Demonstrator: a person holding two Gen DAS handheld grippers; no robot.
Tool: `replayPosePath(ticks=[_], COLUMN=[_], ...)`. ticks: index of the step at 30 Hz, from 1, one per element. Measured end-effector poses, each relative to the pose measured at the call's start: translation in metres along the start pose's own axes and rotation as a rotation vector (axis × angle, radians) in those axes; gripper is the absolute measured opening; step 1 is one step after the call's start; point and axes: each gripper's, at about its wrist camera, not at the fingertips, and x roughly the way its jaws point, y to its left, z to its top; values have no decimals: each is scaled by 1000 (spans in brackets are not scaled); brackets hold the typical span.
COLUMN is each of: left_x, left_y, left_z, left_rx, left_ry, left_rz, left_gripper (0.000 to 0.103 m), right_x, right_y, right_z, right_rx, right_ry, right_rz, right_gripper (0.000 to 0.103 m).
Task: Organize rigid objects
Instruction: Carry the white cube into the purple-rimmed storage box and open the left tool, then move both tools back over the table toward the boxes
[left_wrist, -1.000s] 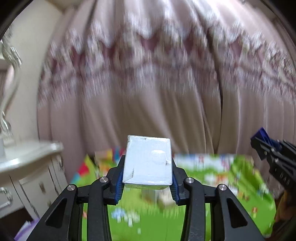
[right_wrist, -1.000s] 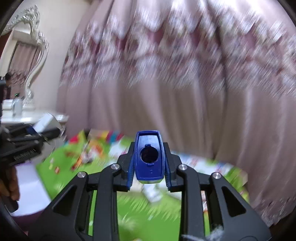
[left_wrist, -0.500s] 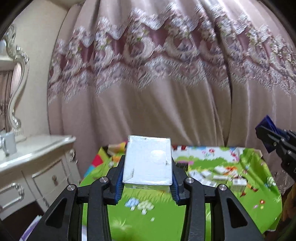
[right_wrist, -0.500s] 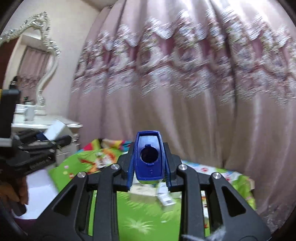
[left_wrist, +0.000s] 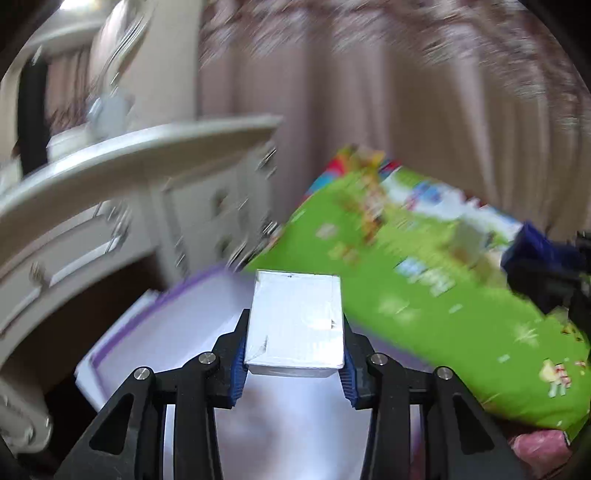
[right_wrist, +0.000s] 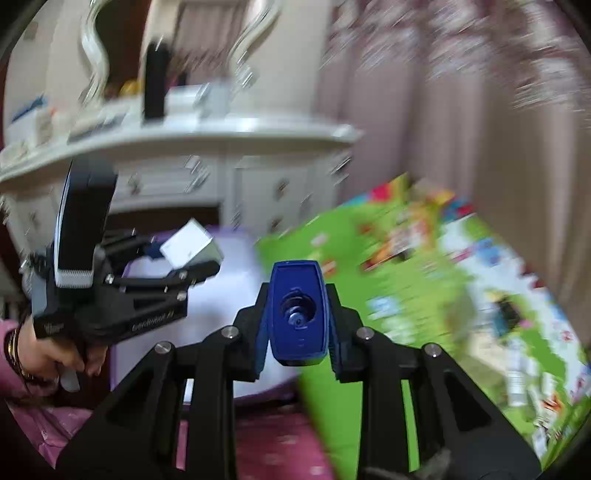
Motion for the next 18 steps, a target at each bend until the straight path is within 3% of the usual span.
replayPosePath(ticks=[5, 13, 14, 15, 16, 17, 18], left_x=[24, 39, 45, 46, 50, 49, 46], left_y=[43, 64, 63, 62, 61, 60, 58], left_z=[-27, -43, -43, -43, -41, -41, -41], left_rx=[-51, -82, -88, -87, -87, -77, -66], left_ry=[131, 199, 209, 218, 220, 213, 201], left_rz=[81, 92, 87, 104, 122, 159, 182], left_gripper=[42, 43, 53, 76, 89, 102, 103], right_x=[66, 101, 101, 100, 99, 96, 91], right_y=[40, 59, 58, 56, 53, 52, 49], right_z=[-12, -35, -33, -33, -34, -33, -31], right_rx=[-77, -27, -16, 2, 19, 33, 51], right_ry=[176, 250, 249, 248, 243, 233, 219], right_rz=[91, 181, 189, 199, 205, 204, 204], right_gripper=[31, 31, 32, 38, 44, 57, 66])
